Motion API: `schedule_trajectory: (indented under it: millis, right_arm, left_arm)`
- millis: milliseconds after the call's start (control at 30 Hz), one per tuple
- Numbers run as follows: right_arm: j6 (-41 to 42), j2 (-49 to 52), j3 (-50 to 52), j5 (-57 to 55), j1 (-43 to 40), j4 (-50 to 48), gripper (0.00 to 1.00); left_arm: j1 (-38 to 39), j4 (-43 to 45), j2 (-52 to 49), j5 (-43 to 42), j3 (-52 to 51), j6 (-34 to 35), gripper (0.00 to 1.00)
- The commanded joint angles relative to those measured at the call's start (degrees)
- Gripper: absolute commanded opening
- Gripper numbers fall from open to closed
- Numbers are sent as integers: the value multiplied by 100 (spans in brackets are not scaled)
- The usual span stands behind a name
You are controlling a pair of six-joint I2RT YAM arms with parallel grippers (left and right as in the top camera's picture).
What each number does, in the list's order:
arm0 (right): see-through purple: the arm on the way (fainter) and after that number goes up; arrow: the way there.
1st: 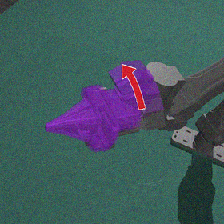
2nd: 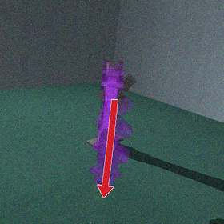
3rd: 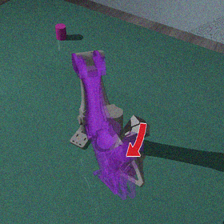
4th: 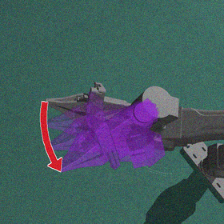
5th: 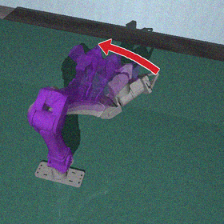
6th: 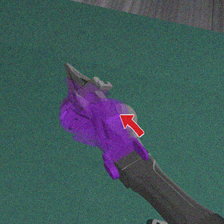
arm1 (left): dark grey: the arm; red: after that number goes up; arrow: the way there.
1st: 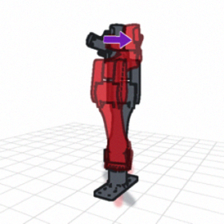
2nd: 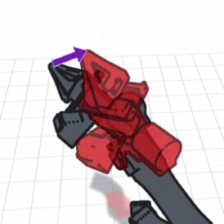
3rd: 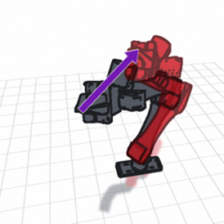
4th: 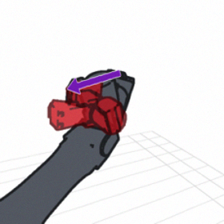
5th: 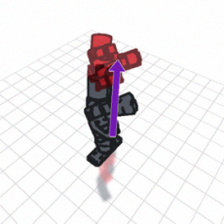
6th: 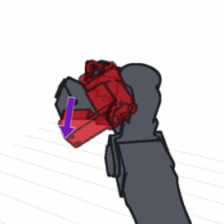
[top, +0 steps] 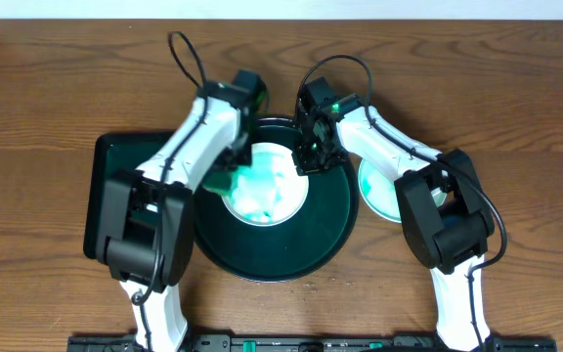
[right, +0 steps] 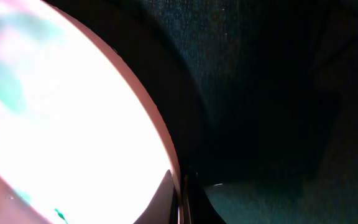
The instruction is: Clean dirty plates on tray and stack at the side
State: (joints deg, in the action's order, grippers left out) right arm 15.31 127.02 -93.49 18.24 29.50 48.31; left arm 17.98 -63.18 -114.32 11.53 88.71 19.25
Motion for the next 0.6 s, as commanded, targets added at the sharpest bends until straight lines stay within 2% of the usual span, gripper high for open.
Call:
schedule_trajectory:
  millis: [0,167,367,567]
  right_arm:
    - [52,136,142,-299,61,92,1]
    - [48,129,140,-299,61,96,1]
    - [28,-221,129,-369,61,155,1]
    - [-122,-1152,129,-1488,181,164,1]
  left_arm:
    - [-229,-455,149,507,802,98,7]
    - [-372,-1172,267,503,1589,98,7]
    - [-584,-1362,417,498,1687,79,7]
    - [-671,-1390,413,457,1674,79,7]
